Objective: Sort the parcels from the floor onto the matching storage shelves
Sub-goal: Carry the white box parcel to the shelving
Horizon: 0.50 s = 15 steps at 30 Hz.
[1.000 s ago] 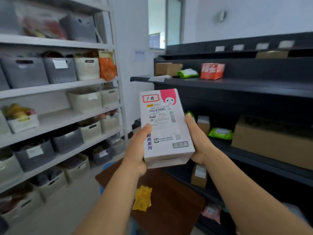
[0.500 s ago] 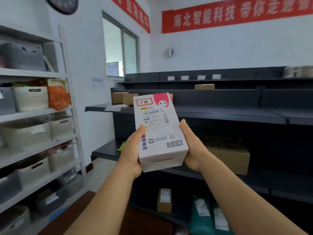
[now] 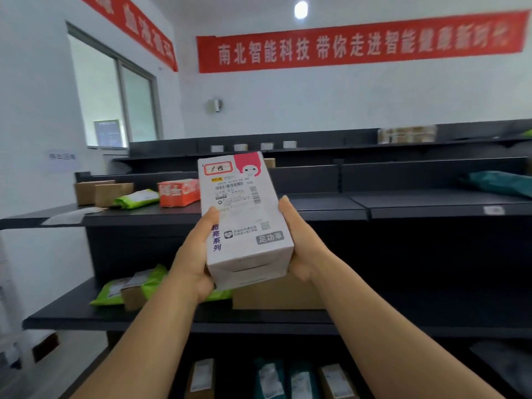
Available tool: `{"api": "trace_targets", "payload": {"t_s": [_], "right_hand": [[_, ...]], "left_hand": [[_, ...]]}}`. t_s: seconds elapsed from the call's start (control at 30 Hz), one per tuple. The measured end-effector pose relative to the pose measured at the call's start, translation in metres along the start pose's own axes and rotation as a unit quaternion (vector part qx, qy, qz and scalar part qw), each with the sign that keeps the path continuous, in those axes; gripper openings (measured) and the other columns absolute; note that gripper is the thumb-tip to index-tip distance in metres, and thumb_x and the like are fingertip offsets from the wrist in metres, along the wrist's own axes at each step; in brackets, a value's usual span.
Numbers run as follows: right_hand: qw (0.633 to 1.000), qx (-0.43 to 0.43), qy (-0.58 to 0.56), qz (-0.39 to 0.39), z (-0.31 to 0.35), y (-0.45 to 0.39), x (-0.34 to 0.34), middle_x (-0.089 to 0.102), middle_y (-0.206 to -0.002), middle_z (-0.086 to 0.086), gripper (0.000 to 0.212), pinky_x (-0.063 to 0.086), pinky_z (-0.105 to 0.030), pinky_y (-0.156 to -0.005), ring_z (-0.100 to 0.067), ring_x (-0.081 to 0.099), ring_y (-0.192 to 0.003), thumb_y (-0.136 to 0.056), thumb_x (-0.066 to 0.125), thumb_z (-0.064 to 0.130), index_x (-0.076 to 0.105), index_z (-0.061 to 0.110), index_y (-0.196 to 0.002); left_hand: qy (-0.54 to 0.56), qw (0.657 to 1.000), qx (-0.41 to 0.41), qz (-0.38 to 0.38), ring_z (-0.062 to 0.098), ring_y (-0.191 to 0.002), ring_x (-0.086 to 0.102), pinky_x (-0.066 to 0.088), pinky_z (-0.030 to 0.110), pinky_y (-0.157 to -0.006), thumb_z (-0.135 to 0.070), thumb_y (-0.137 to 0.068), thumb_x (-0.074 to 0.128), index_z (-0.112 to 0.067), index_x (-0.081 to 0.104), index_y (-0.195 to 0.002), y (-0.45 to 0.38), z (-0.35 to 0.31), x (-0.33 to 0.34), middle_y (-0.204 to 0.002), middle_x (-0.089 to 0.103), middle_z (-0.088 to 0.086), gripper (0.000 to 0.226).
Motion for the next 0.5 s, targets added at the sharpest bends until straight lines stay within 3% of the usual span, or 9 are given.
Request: {"api": "trace_targets", "payload": {"t_s": [0.13, 0.2, 0.27, 0.4, 0.5], "right_hand": [[0.999, -0.011, -0.001, -0.038, 0.022, 0.003, -0.06, 0.076, -0.115, -0.008, 0.058, 0.052, -0.051, -0.096, -0.031, 0.072, -0.103, -0.087, 0.046, 0.069, 0.07, 0.026, -0.119], [0.998, -0.019, -0.012, -0.056, 0.029, 0.008, -0.091, 0.075, -0.115, -0.01, 0.059, 0.053, -0.05, -0.095, -0.032, 0.072, -0.104, -0.087, 0.049, 0.067, 0.069, 0.023, -0.12], [0.997, -0.03, -0.023, -0.071, 0.033, 0.016, -0.121, 0.075, -0.114, -0.011, 0.056, 0.058, -0.045, -0.085, -0.031, 0.072, -0.103, -0.088, 0.05, 0.063, 0.07, 0.02, -0.119], [0.993, -0.043, -0.045, -0.101, 0.035, 0.042, -0.174, 0.076, -0.113, -0.011, 0.053, 0.061, -0.038, -0.068, -0.03, 0.074, -0.099, -0.089, 0.051, 0.061, 0.072, 0.02, -0.115], [0.988, -0.063, -0.039, -0.134, 0.034, 0.065, -0.21, 0.074, -0.119, -0.01, 0.055, 0.06, -0.041, -0.078, -0.031, 0.071, -0.106, -0.089, 0.05, 0.062, 0.068, 0.021, -0.123]], "left_hand": [[0.014, 0.999, -0.017, 0.035, 0.031, -0.101, 0.074, 0.055, 0.047, -0.083, -0.046, -0.09, 0.058, -0.027, 0.068, -0.123, -0.024, 0.032, 0.051, -0.114, 0.077, 0.01, 0.039], [0.011, 0.998, -0.031, 0.049, 0.03, -0.098, 0.075, 0.059, 0.043, -0.076, -0.047, -0.091, 0.056, -0.026, 0.068, -0.121, -0.03, 0.051, 0.077, -0.112, 0.078, 0.01, 0.038], [0.013, 0.997, -0.04, 0.063, 0.028, -0.092, 0.076, 0.061, 0.038, -0.066, -0.045, -0.093, 0.054, -0.024, 0.069, -0.118, -0.035, 0.071, 0.1, -0.107, 0.079, 0.009, 0.035], [0.015, 0.994, -0.061, 0.093, 0.028, -0.094, 0.076, 0.062, 0.039, -0.066, -0.044, -0.095, 0.052, -0.024, 0.069, -0.116, -0.041, 0.114, 0.137, -0.107, 0.079, 0.009, 0.033], [0.014, 0.988, -0.087, 0.127, 0.029, -0.1, 0.075, 0.061, 0.042, -0.074, -0.045, -0.095, 0.052, -0.025, 0.069, -0.117, -0.045, 0.149, 0.161, -0.112, 0.078, 0.008, 0.034]]}}
Point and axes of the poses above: each hand's wrist, its own y-axis away from the middle knuckle, its own x-axis out of the palm, z = x × y, the point moved 5 cm from there along -y, towards the middle knuckle
